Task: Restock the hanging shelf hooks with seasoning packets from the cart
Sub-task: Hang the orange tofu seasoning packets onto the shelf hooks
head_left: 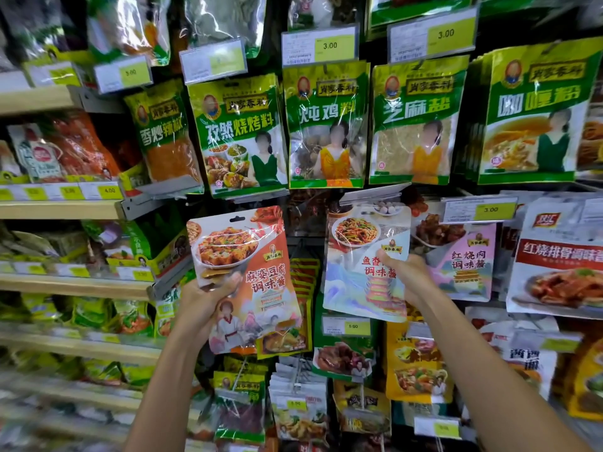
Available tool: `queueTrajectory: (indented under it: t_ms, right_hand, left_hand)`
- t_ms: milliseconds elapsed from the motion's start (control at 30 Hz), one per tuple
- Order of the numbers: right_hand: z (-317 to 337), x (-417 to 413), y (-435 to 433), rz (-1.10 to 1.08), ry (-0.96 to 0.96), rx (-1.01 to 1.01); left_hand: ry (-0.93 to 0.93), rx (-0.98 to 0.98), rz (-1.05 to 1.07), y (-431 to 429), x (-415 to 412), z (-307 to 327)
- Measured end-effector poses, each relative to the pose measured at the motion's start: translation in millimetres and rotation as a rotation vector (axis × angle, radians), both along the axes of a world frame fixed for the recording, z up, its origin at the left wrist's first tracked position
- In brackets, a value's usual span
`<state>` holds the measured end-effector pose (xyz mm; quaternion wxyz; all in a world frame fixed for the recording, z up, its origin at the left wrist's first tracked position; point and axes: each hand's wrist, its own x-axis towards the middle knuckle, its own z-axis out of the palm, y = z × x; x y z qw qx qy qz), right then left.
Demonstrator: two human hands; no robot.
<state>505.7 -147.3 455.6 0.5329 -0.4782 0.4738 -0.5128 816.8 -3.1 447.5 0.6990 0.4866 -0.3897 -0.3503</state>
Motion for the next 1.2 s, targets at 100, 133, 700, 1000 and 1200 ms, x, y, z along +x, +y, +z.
queueTrajectory:
  t_ms: [100, 133, 700, 1000, 1200]
  right_hand:
    - [-9, -3, -1, -0.017, 0.036, -0.032]
    - [-12, -4, -1, -0.021, 0.055, -0.053]
    - [-41, 19, 6, -0.367, 0.232, -0.18]
    - [-42, 39, 15, -0.619, 0.443, -0.195]
    - [-39, 40, 17, -0.652, 0.514, -0.181]
  left_hand:
    - [0.047, 0.035, 0.033, 4, -4, -11]
    - [0.049, 0.045, 0.051, 5, -5, -15]
    - [-0.022, 0.044, -0.074, -17, 32, -37]
    - [-0.156, 0.043, -0.32, -60, 47, -33]
    - [-0.099, 0.033, -0.435, -83, 33, -23]
